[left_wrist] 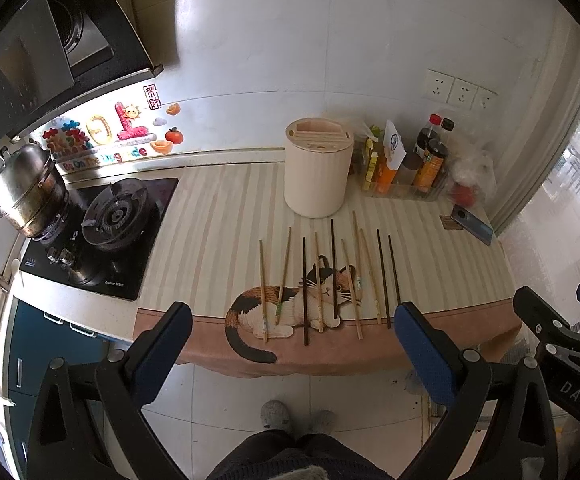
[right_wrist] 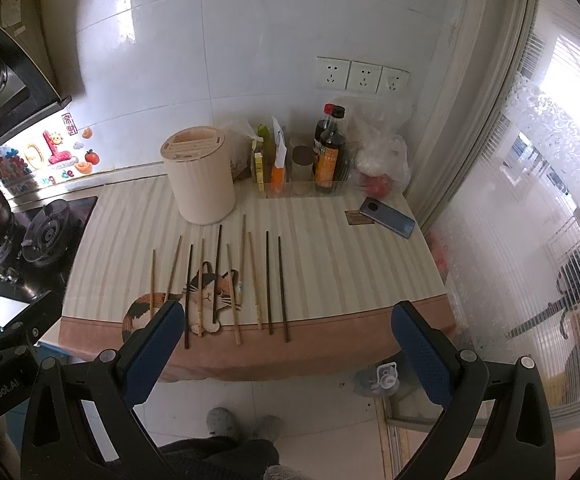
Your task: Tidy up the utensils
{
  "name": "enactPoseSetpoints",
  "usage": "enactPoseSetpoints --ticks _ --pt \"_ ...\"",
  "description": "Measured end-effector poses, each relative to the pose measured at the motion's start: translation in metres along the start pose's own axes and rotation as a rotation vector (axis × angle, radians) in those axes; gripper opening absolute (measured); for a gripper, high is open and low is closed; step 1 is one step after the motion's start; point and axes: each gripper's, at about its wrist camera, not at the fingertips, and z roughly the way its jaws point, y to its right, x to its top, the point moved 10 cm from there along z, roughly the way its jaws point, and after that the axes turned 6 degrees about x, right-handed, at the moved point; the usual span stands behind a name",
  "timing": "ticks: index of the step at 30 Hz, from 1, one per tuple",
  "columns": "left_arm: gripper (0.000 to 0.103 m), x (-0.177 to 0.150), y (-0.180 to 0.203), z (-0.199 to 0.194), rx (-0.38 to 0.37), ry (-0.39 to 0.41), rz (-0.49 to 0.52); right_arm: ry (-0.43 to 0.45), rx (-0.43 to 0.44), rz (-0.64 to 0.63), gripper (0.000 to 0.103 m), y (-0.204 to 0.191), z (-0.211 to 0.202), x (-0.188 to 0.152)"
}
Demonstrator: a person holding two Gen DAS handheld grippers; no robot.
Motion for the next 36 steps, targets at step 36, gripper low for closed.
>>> enactPoseSetpoints --ticks 36 --pt "0.103 0.0025 0.0051 -0.0047 -0.002 0.011 -0.004 0.033 -0.002 -0.006 0.103 0.0024 -0.0084 0.0060"
